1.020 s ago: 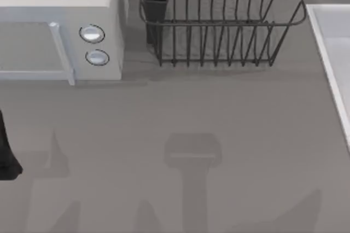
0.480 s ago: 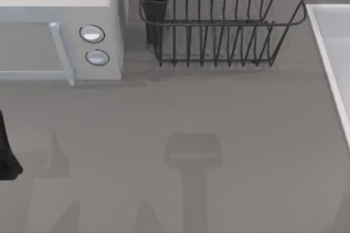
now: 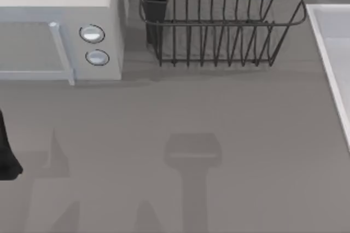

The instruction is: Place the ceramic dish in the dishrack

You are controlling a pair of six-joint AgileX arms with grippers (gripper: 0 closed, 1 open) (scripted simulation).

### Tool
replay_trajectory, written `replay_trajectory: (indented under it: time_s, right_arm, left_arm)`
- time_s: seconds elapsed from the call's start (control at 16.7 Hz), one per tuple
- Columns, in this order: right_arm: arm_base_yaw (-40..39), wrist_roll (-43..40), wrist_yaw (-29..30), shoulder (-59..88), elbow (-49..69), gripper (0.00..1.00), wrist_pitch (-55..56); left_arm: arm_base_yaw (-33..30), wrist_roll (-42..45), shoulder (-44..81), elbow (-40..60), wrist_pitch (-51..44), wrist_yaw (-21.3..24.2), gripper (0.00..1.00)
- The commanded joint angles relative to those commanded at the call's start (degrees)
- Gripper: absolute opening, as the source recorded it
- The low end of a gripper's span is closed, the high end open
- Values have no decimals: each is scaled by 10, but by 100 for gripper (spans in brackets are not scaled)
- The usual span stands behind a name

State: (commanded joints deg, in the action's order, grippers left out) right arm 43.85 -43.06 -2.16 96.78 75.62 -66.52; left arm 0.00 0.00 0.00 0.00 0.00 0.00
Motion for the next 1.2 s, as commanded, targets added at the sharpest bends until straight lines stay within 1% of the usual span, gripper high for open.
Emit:
replay_trajectory:
  time_s: [0.24, 0.36, 0.72, 0.84, 1.14, 1.2]
  right_arm:
    - [-3, 1, 1, -1, -3, 100, 3]
    - [-3, 3, 0, 6, -19, 100, 24]
    - [-8, 9, 1, 61, -116, 100, 182]
    - [-8, 10, 1, 74, -139, 100, 215]
    - [-9, 10, 1, 78, -145, 100, 224]
    - [-9, 10, 1, 78, -145, 92, 224]
  left_arm:
    - [0, 0, 0, 0, 0, 0, 100]
    - [0, 0, 0, 0, 0, 0, 100]
    - [0, 0, 0, 0, 0, 0, 100]
    - [0, 0, 0, 0, 0, 0, 100]
    - [0, 0, 0, 0, 0, 0, 100]
    - [0, 0, 0, 0, 0, 0, 100]
